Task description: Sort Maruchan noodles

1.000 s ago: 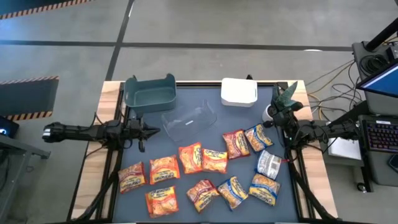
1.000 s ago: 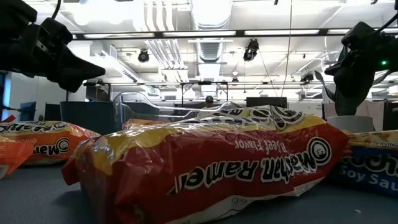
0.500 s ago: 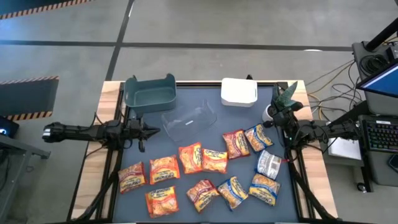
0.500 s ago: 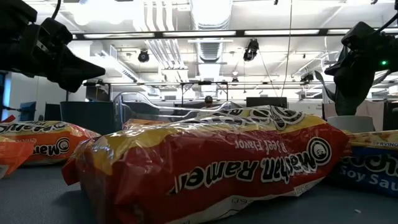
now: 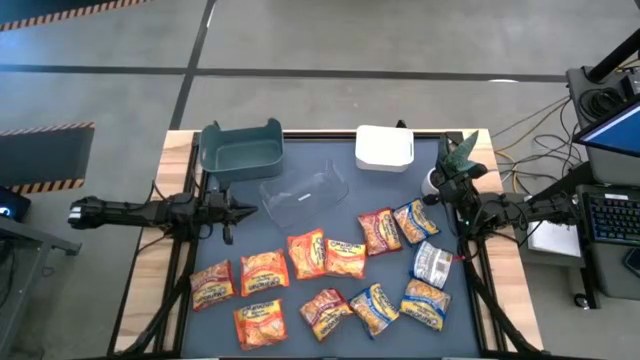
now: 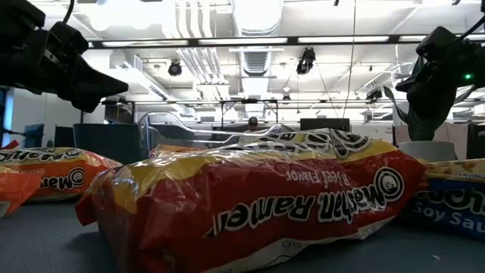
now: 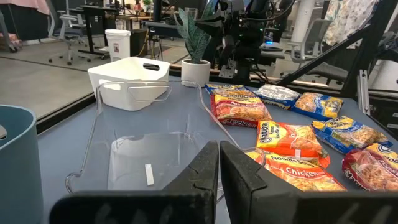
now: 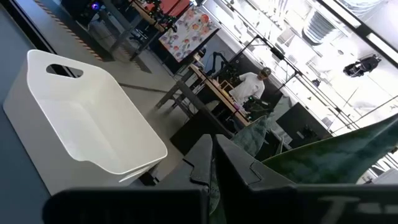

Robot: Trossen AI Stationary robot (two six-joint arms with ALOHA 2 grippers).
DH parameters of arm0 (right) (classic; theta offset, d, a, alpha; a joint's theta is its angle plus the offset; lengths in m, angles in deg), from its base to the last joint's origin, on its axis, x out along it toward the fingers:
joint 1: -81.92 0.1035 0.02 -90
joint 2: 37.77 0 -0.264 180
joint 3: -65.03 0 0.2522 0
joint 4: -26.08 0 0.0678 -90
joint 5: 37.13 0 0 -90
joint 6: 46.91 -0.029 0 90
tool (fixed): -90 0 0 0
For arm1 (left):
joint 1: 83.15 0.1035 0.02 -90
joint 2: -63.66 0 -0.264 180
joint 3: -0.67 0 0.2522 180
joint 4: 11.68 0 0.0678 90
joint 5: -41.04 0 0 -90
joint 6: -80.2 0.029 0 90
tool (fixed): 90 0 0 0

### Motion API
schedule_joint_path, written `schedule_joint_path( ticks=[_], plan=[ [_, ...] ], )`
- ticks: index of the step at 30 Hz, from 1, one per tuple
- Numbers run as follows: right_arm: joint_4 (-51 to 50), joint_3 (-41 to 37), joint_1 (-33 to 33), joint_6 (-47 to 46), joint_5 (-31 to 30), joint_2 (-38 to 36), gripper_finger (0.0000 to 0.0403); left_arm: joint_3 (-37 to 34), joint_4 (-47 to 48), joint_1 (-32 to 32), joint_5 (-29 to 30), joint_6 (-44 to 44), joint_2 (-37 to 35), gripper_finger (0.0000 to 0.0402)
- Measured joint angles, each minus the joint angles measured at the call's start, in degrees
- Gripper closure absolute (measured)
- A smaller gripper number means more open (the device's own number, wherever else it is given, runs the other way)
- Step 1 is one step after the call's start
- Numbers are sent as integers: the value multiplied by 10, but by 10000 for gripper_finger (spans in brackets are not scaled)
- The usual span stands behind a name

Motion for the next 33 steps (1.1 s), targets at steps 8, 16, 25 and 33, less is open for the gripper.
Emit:
schedule_joint_path(
  ticks=[8, 16, 25, 33],
  plan=[
    [0, 0, 0, 0, 0, 0, 394, 0, 0, 0, 0, 0, 0, 402],
    [0, 0, 0, 0, 0, 0, 394, -1, -72, 0, 2, -134, 0, 402],
    [13, 0, -1, 181, 69, 0, 394, -1, -285, -4, 0, -175, 27, 402],
    [15, 0, -1, 180, 76, 0, 394, -1, -411, -5, 0, -166, 128, 402]
  ],
)
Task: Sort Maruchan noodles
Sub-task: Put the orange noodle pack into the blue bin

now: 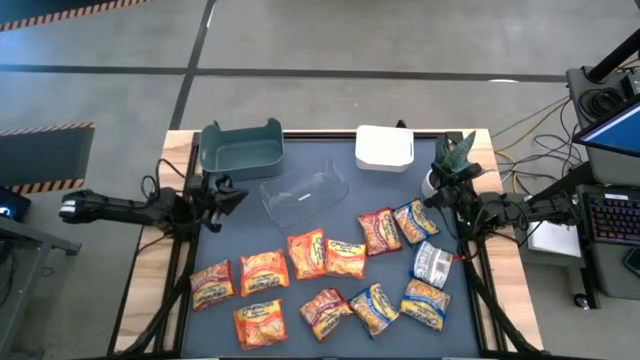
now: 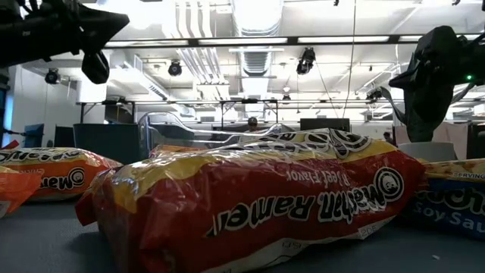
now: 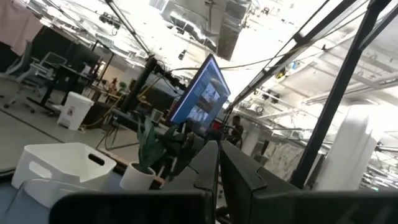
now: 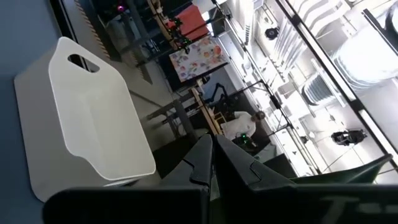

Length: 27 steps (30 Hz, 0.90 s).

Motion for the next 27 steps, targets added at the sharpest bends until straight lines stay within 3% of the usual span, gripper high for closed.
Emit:
schedule_joint_path(
  ticks=[9, 14, 18, 21, 27],
  plan=[
    [0, 0, 0, 0, 1, 0, 394, 8, -198, 0, 0, -5, 164, 402],
    [0, 0, 0, -8, 6, 0, 394, 52, -206, 0, 0, -24, 220, 402],
    [0, 0, 0, -79, 11, 0, 394, 92, -202, 0, 0, -28, 260, 402],
    [0, 0, 0, -192, 69, 0, 394, 124, -182, 0, -10, -42, 286, 402],
    [0, 0, 0, -394, 336, 0, 394, 176, -119, 2, -23, -31, 311, 402]
  ],
)
